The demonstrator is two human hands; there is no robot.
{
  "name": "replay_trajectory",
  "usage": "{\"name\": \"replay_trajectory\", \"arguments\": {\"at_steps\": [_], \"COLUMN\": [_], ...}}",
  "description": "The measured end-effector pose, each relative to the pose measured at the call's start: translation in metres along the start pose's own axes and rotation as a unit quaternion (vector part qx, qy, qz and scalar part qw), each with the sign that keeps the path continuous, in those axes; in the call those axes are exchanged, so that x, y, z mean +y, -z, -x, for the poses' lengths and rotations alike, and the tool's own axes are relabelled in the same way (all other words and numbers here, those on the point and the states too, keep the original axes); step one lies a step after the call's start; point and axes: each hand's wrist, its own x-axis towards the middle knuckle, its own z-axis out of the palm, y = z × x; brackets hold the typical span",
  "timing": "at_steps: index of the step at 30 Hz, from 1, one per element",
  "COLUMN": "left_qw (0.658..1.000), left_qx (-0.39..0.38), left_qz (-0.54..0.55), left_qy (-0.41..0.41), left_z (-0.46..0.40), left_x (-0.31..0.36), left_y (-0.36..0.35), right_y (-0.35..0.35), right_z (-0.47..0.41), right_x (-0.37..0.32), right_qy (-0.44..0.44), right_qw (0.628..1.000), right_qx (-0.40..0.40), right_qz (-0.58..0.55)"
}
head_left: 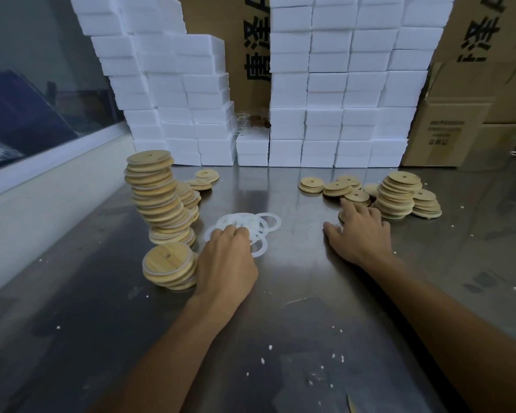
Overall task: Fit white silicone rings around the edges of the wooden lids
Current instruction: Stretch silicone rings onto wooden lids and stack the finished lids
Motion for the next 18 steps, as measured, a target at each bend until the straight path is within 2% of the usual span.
{"name": "replay_trajectory", "arguments": {"at_steps": [4,10,12,18], "left_qw": [0.998,0.963,0.949,0.928], "left_qx": [0.03,0.116,0.114,0.089], "left_qz": [0.028,0.233,0.286,0.352], "left_qy": [-0.041,-0.067,-0.064,-0.085], "left_z": [0.0,0.0,-0.001,0.0], "left_x": [0.003,0.007,0.007,0.005], "left_y": [0.008,0.017,0.018,0.014], "right_y": [0.001,0.003,0.003,0.003], "right_z": [0.003,0.004,0.003,0.001], "right_x": [0.0,0.002,0.002,0.005], "right_qy": [-0.014,-0.022,-0.023,-0.023], "right_qw": [0.999,0.998,0.998,0.995], "right_qx": [0.031,0.033,0.037,0.0], "right_qz": [0.015,-0.045,-0.053,-0.096]}}
